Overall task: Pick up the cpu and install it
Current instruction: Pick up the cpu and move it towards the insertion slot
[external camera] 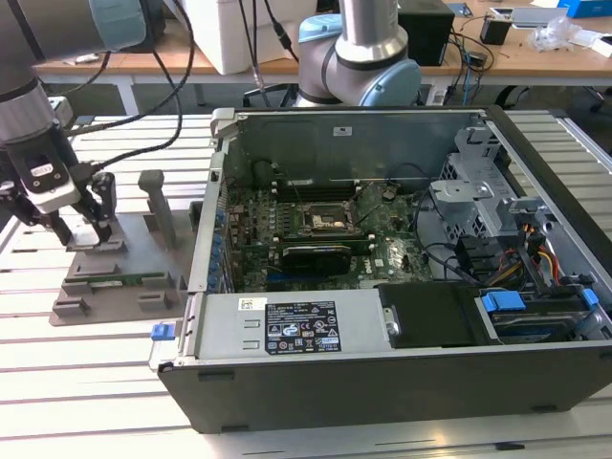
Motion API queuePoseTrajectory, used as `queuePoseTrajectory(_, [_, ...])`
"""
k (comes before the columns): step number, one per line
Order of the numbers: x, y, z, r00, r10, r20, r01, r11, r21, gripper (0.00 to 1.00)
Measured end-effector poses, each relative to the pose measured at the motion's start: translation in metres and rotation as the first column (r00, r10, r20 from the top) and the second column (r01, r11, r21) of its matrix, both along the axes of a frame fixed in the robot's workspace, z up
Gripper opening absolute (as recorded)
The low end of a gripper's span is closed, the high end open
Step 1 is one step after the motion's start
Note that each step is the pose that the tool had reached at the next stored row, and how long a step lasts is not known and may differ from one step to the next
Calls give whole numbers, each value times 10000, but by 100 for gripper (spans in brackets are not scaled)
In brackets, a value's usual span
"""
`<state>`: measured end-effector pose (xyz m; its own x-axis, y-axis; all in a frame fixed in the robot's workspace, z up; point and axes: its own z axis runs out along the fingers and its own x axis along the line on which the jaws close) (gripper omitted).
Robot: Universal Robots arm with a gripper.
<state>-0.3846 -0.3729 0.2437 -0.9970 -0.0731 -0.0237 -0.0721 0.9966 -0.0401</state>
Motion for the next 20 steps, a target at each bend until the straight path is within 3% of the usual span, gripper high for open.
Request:
queuePoseTrajectory(2, [0, 1, 165, 10000, 1, 0, -1, 10000, -2, 55])
queuePoseTrajectory(20, [0, 4, 639, 10000, 0, 0, 0, 10000, -2, 55])
